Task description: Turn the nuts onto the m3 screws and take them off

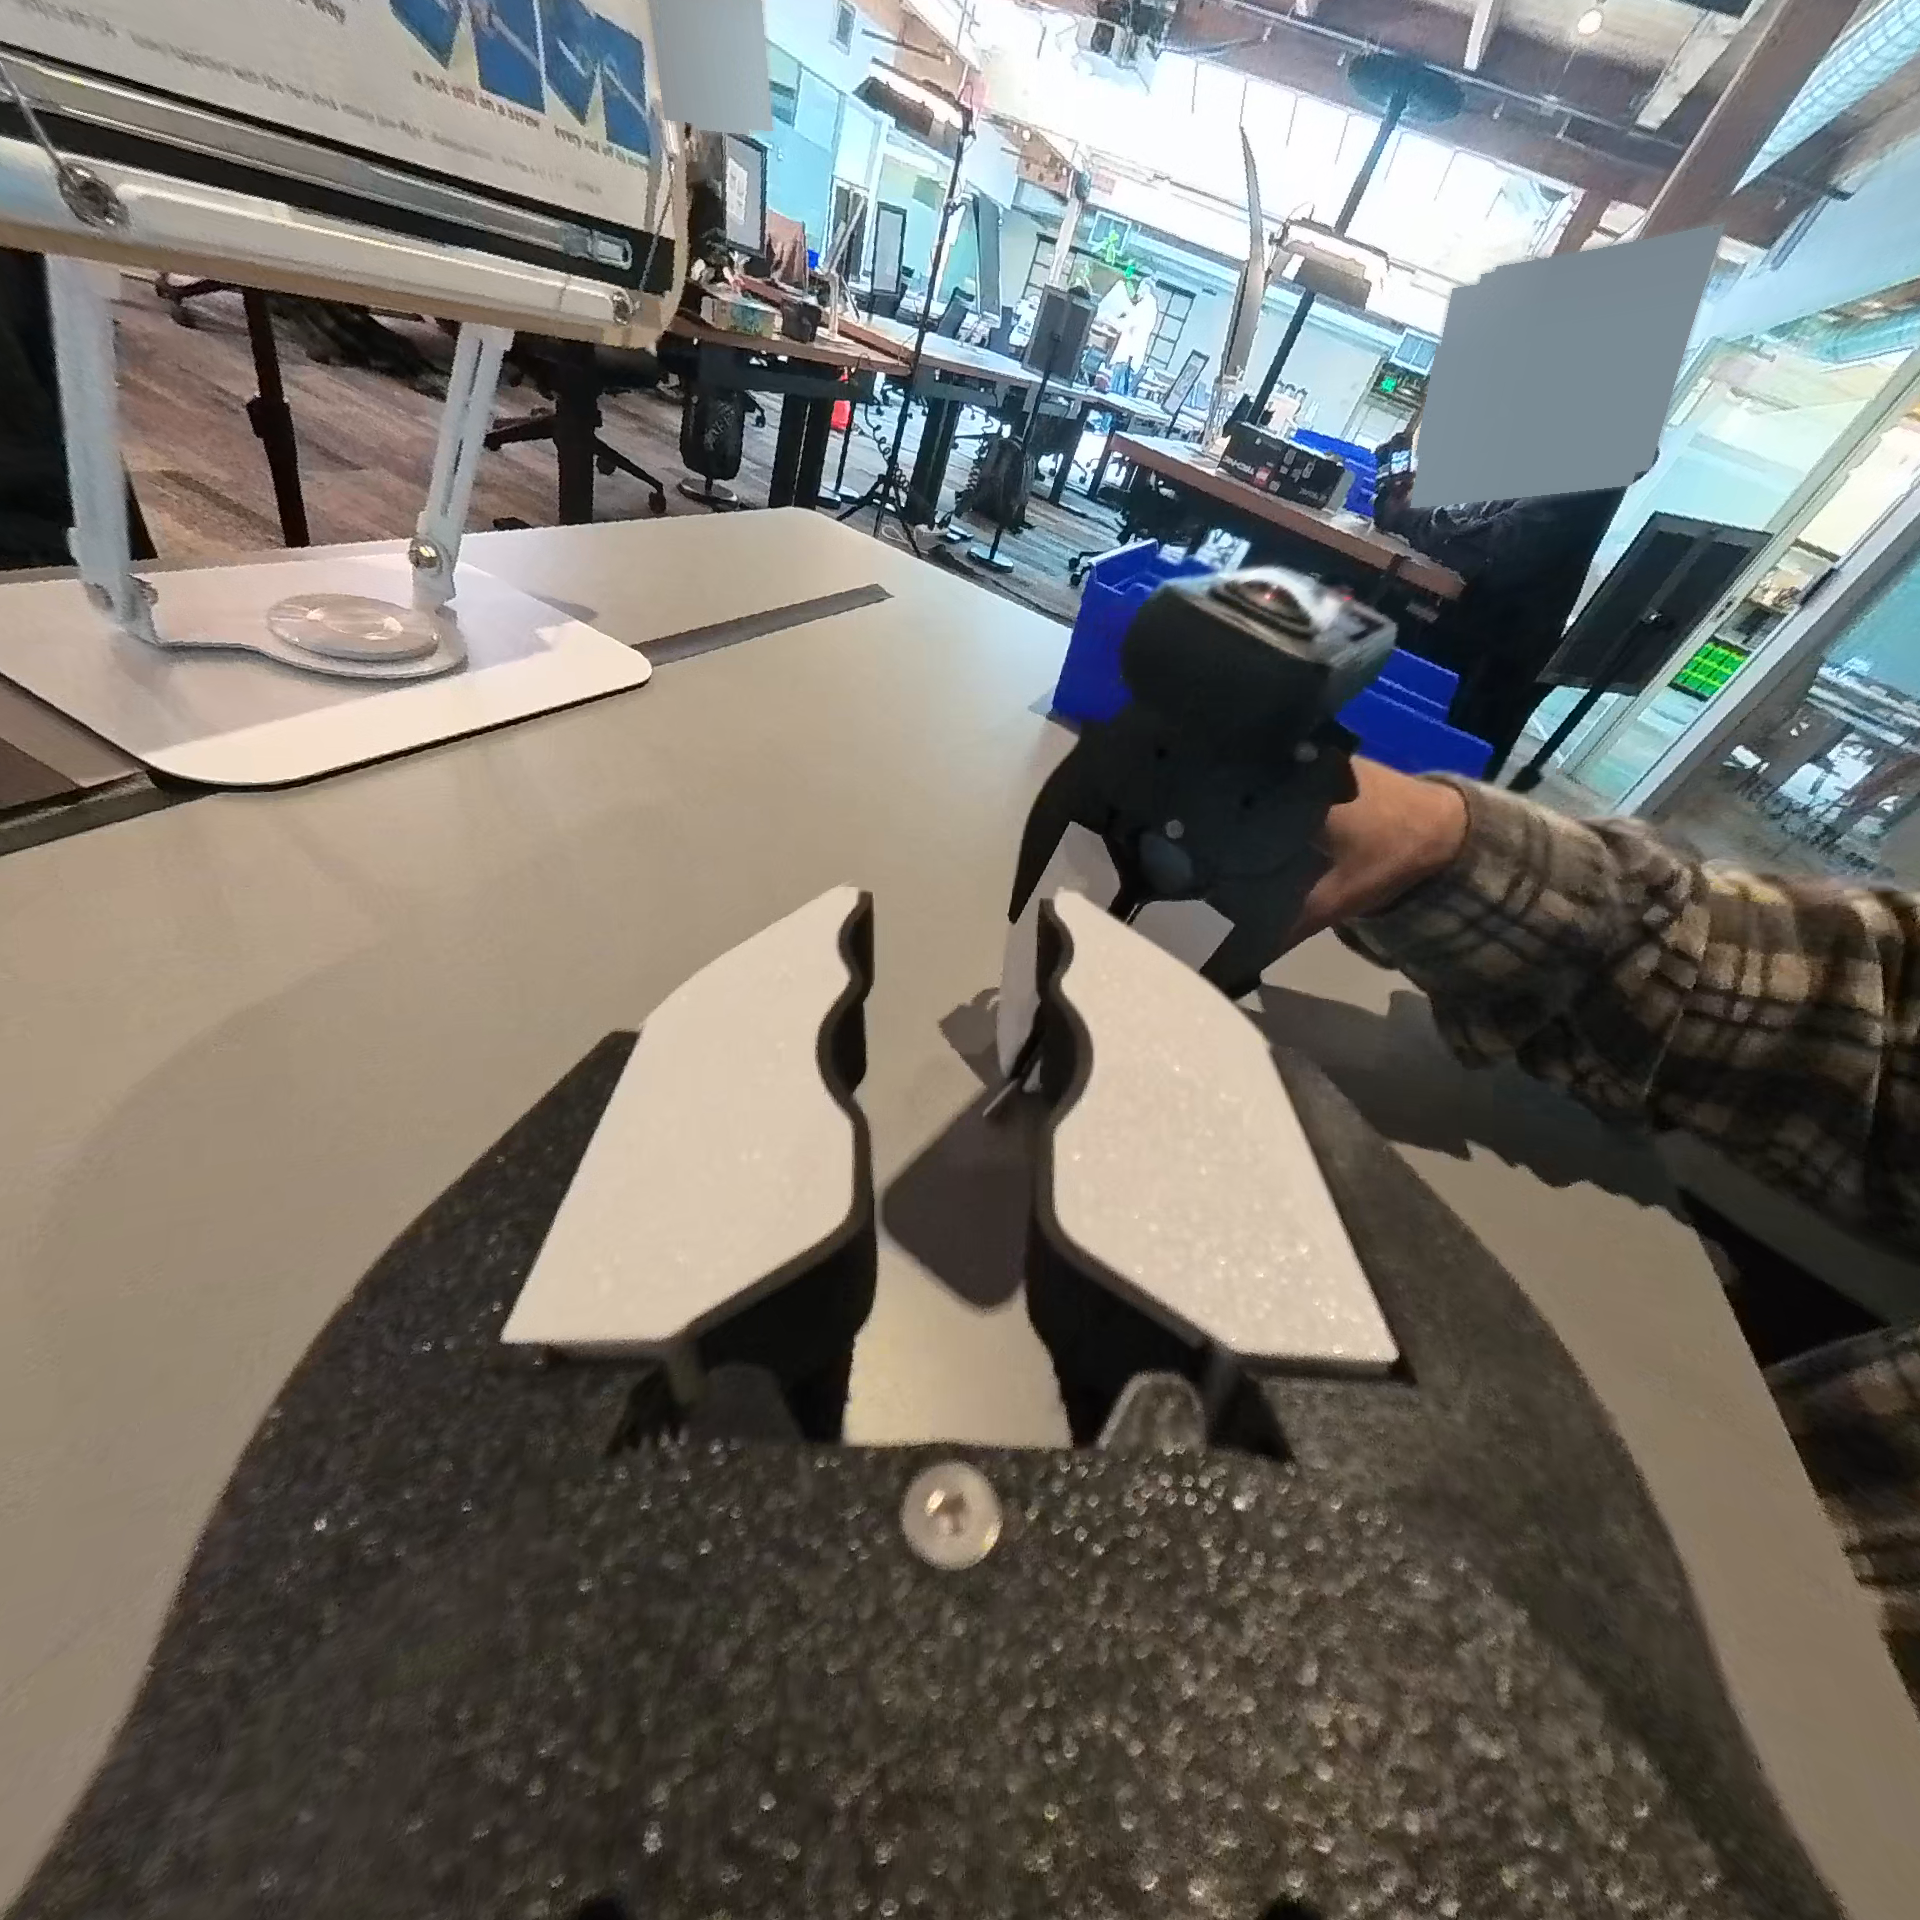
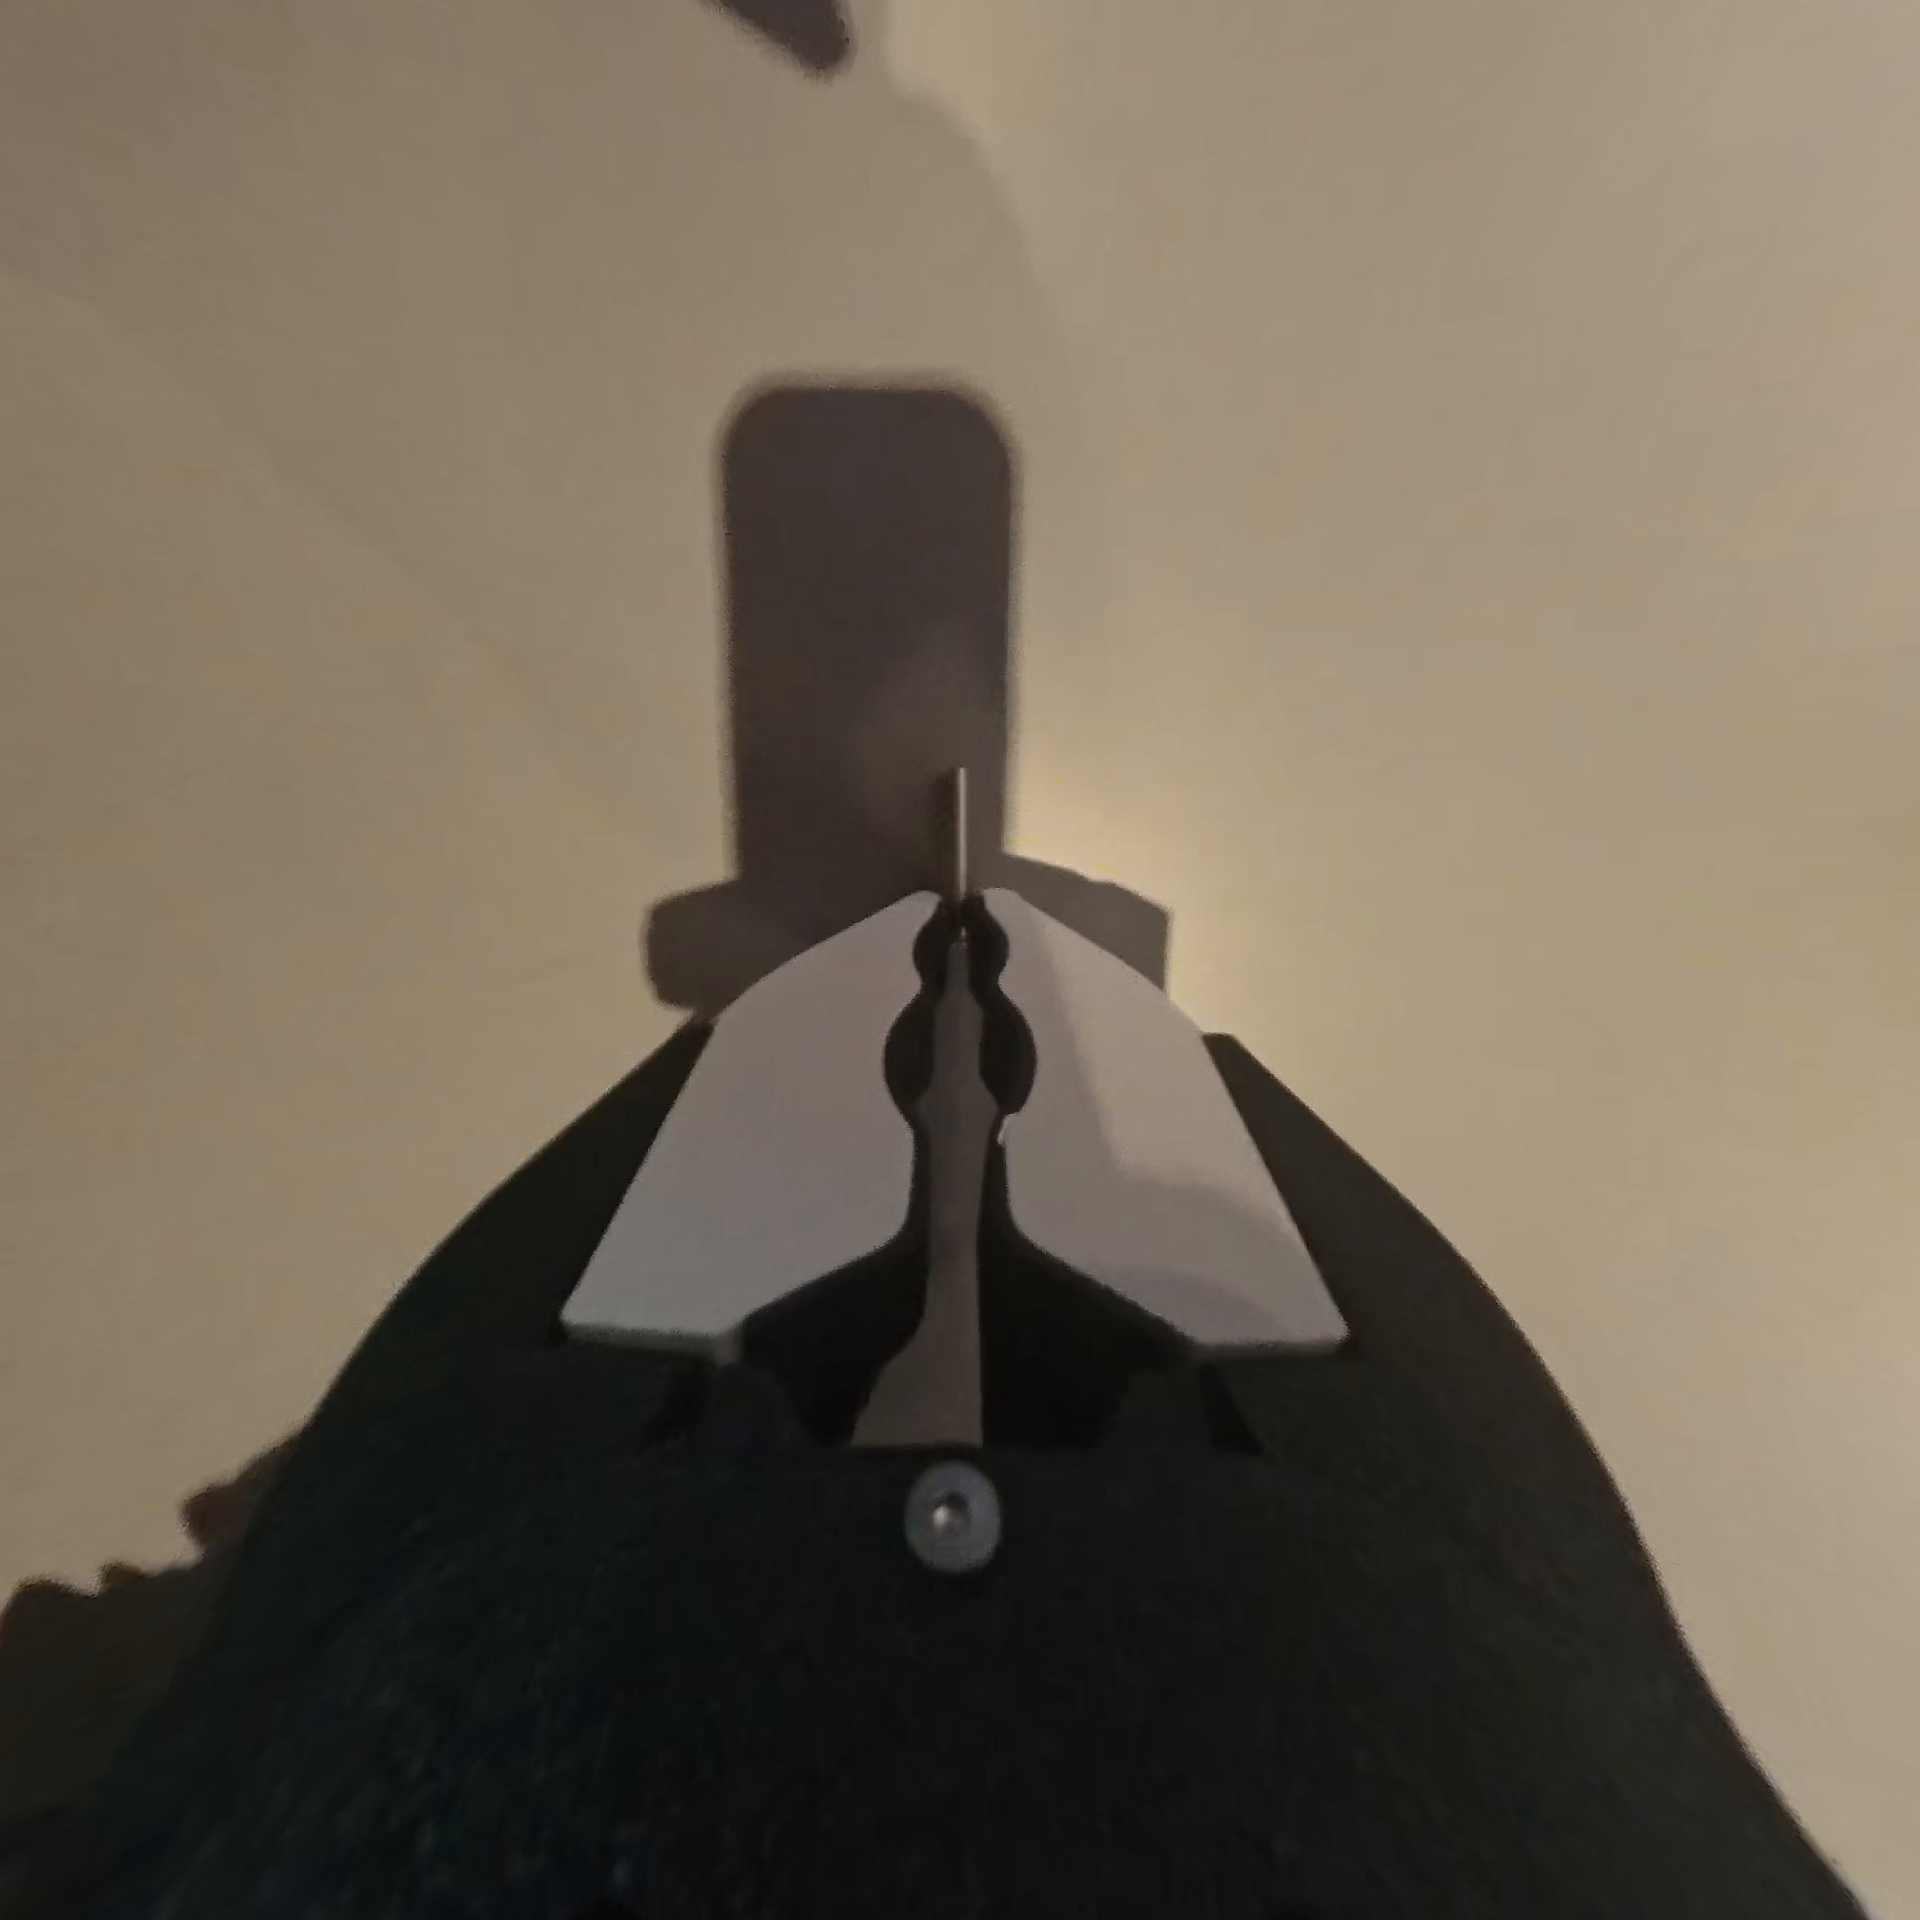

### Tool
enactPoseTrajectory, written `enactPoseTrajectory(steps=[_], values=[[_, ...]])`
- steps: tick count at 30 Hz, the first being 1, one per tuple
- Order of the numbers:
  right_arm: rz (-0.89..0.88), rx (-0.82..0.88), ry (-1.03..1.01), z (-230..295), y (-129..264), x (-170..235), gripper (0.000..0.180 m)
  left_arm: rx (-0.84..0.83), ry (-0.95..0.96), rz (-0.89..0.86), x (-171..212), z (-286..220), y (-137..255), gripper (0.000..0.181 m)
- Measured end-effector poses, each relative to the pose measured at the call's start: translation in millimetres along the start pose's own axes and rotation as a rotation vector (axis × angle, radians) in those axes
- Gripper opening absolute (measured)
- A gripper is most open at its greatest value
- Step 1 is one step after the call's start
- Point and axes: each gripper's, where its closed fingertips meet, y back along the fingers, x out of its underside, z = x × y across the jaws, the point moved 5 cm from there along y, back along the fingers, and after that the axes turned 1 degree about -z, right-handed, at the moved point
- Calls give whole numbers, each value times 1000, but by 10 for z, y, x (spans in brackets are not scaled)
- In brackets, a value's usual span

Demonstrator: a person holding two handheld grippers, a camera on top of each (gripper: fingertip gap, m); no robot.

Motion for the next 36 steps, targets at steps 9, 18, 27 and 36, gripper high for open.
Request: enactPoseTrajectory(steps=[9, 18, 27, 36], values=[[-355, 15, -184, 73, 58, 52, 2, 81, 66, -73, -47, -82, -17, 29], [-1149, -190, -341, 252, 665, -327, 2, 270, 139, -237, -177, -355, -46, 30], [-1285, -225, -246, 440, 779, -437, 2, 334, 65, -213, -137, -631, -183, 32], [-1323, -240, -258, 473, 800, -477, 2, 349, 75, -209, -123, -690, -210, 26]])
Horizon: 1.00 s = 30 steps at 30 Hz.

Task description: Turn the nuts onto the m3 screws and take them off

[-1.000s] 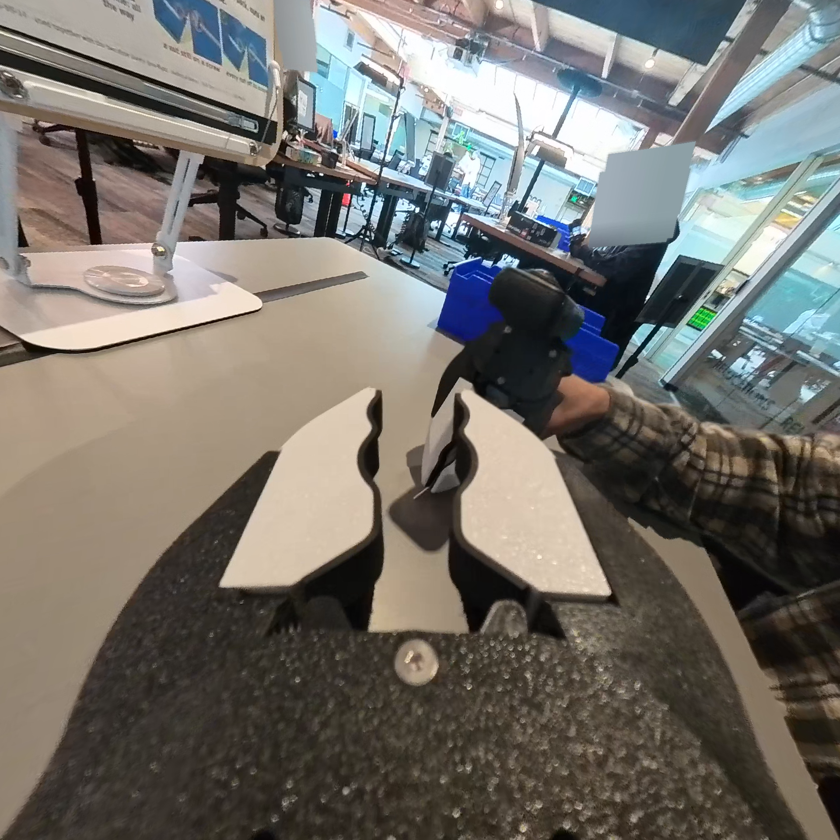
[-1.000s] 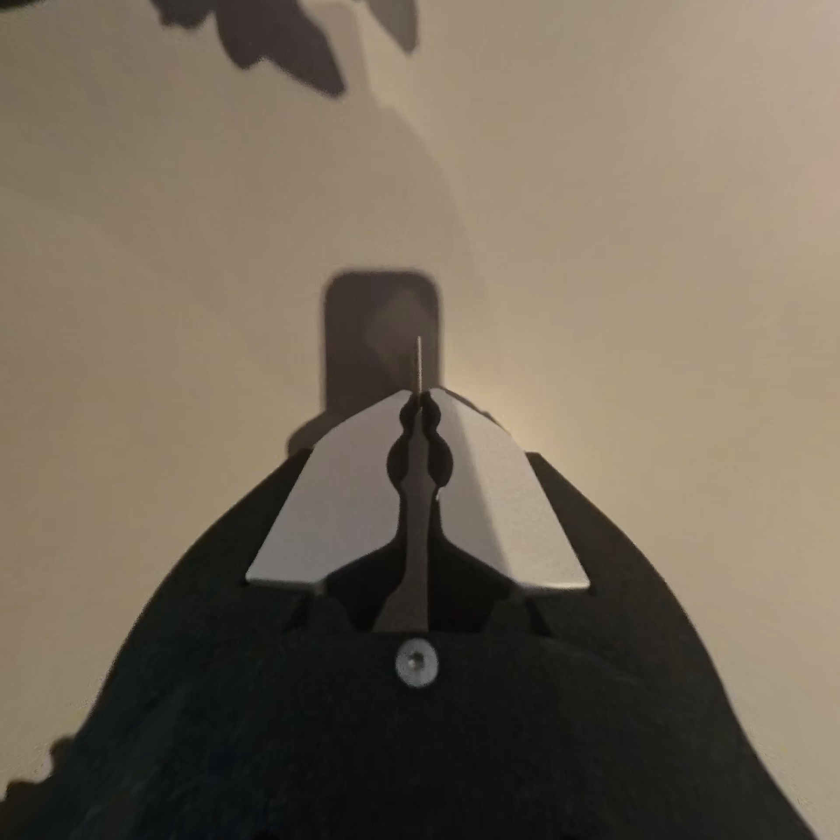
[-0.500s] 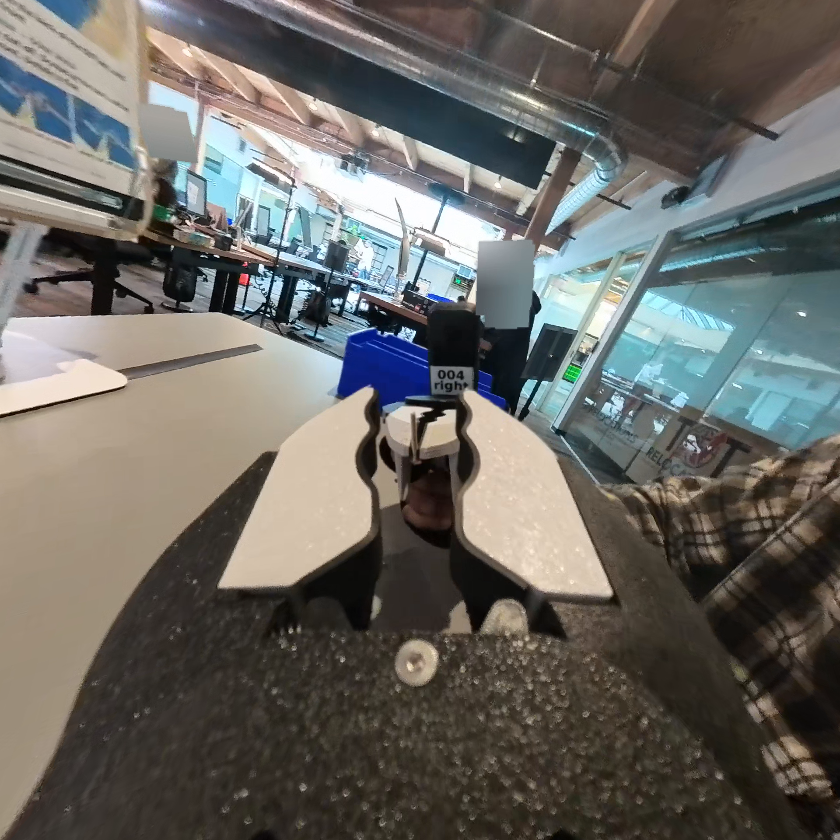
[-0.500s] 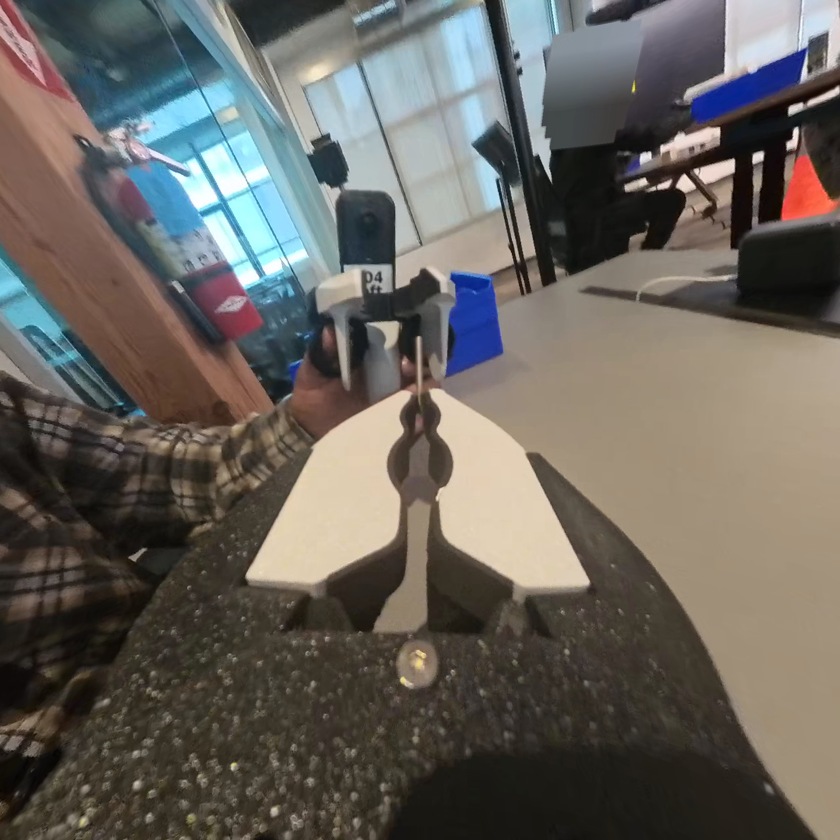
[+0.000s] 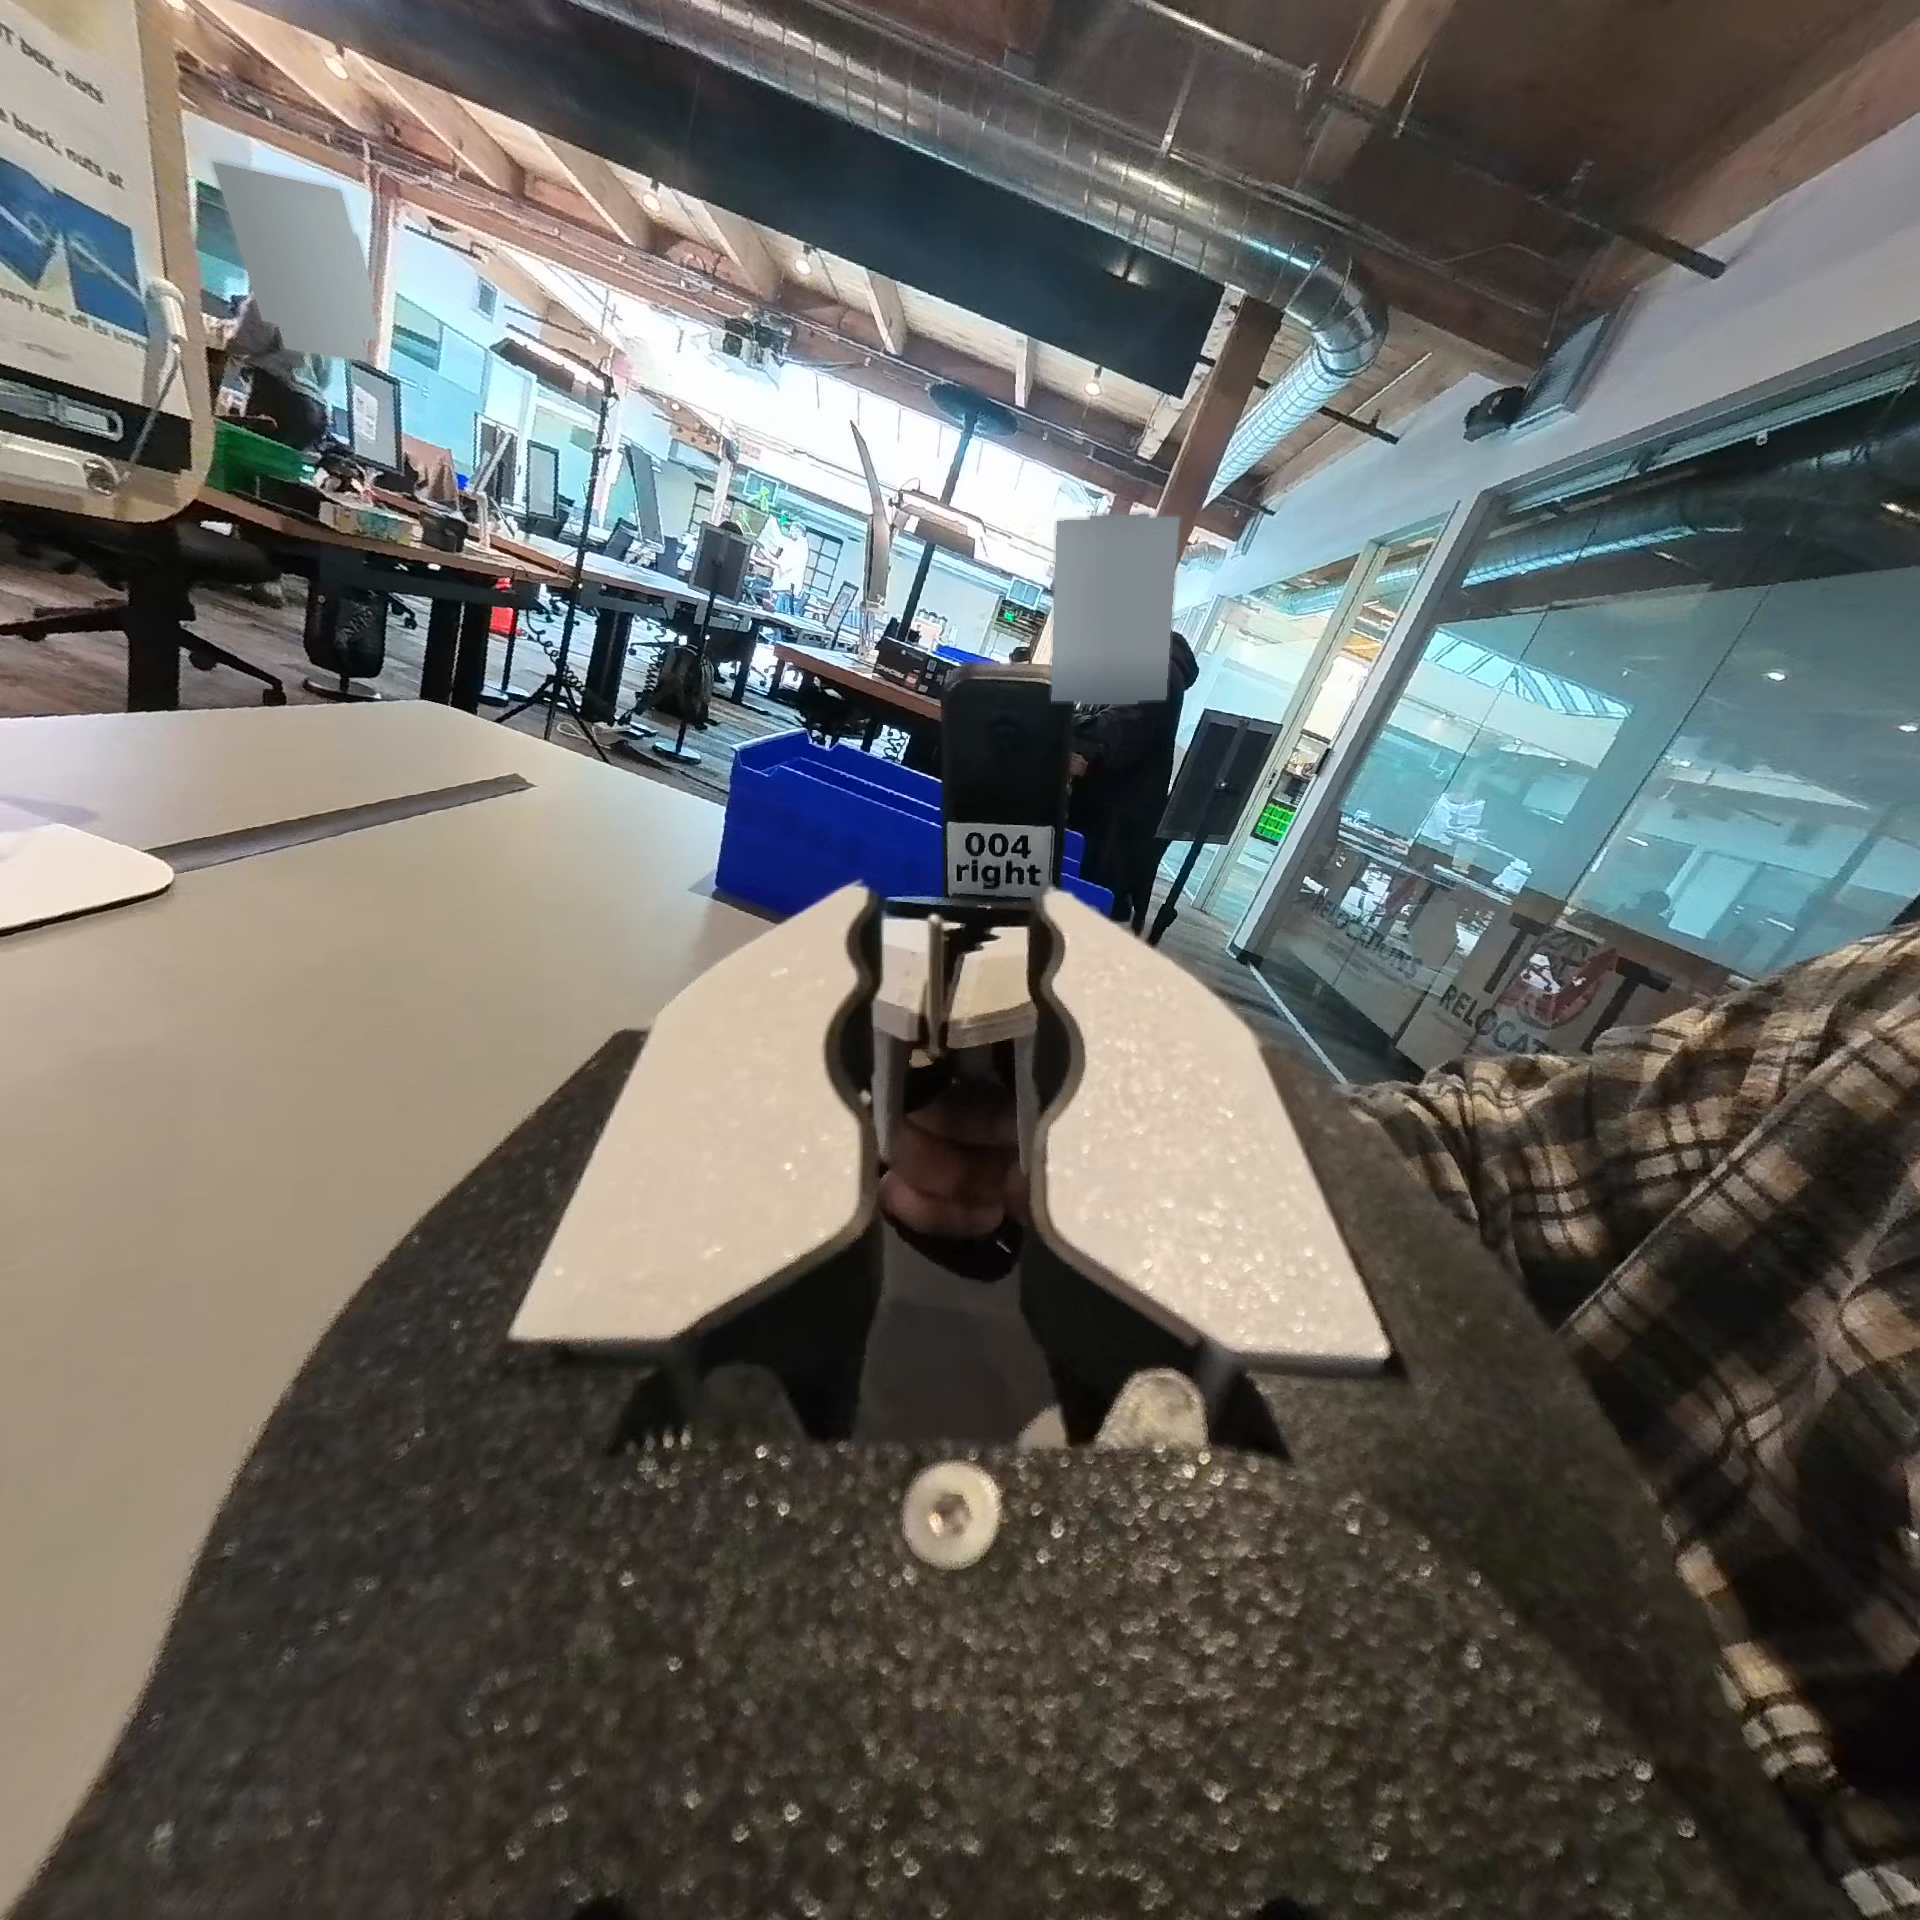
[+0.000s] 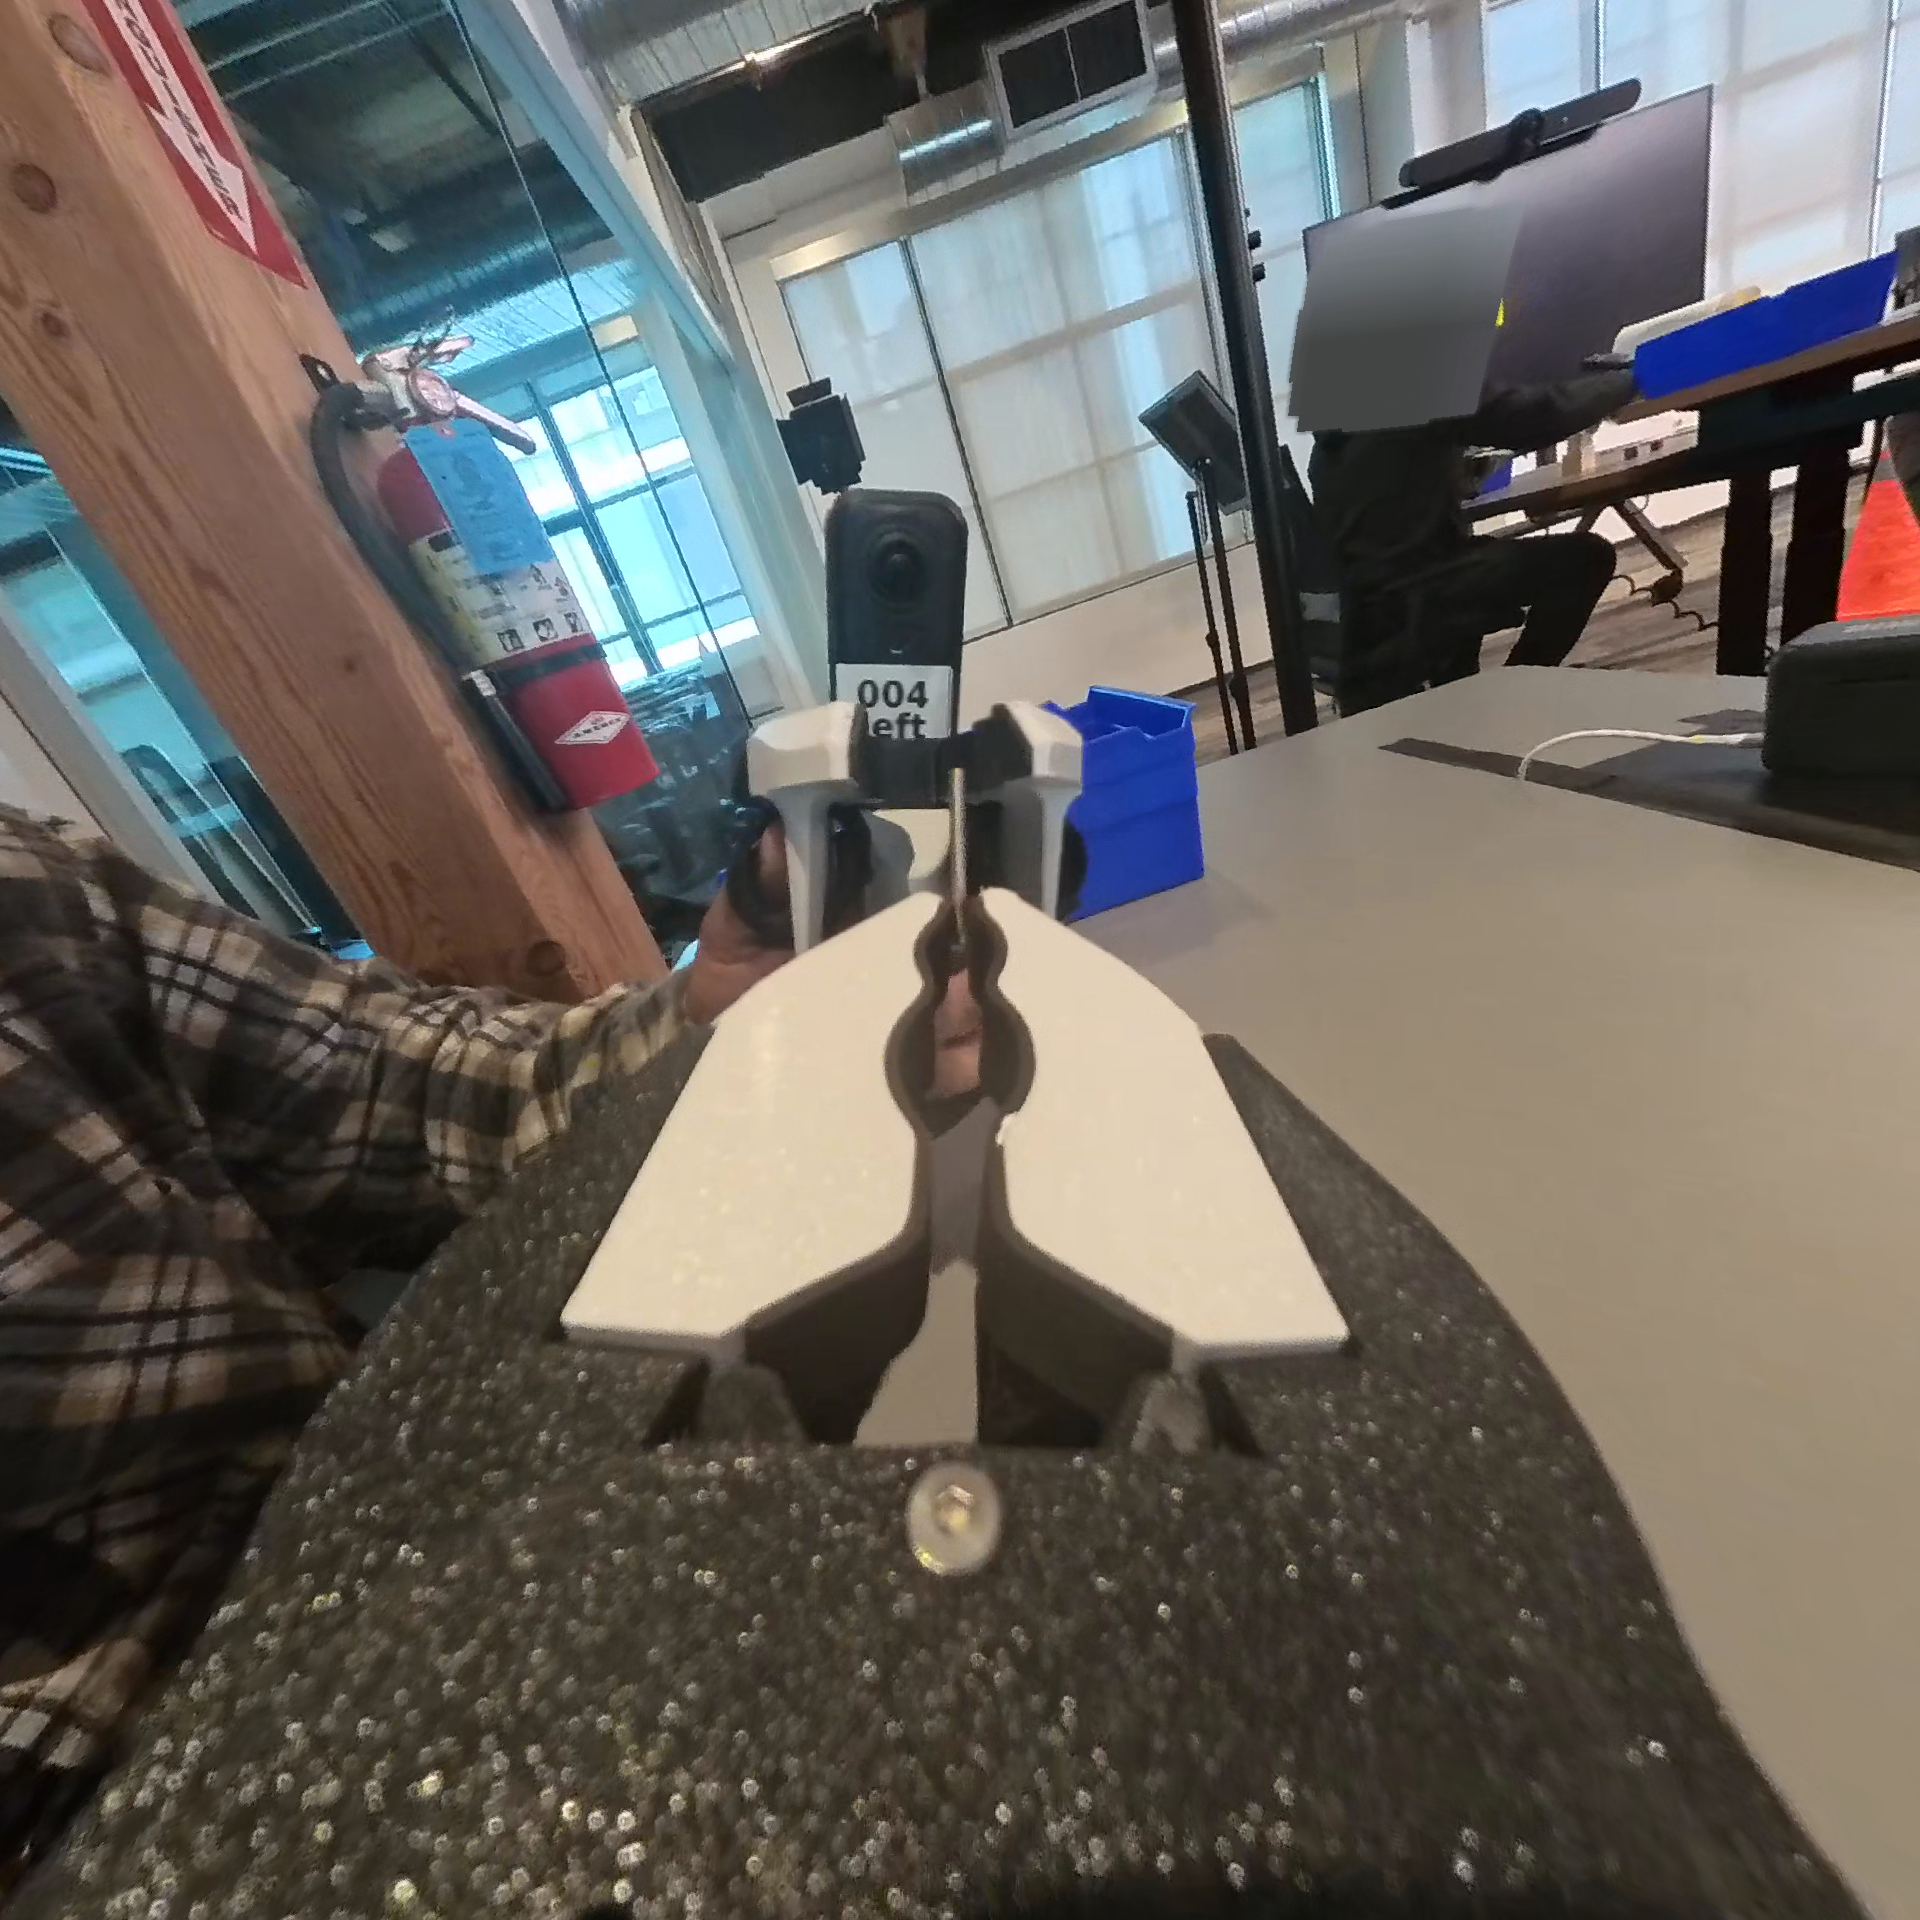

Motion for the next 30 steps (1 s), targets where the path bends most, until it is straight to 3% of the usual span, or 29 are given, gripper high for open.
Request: enactPoseTrajectory(steps=[30], values=[[-80, -25, -55, 52, -35, -45, 2, 20, -4, 22, 38, -42, -27, 10]])
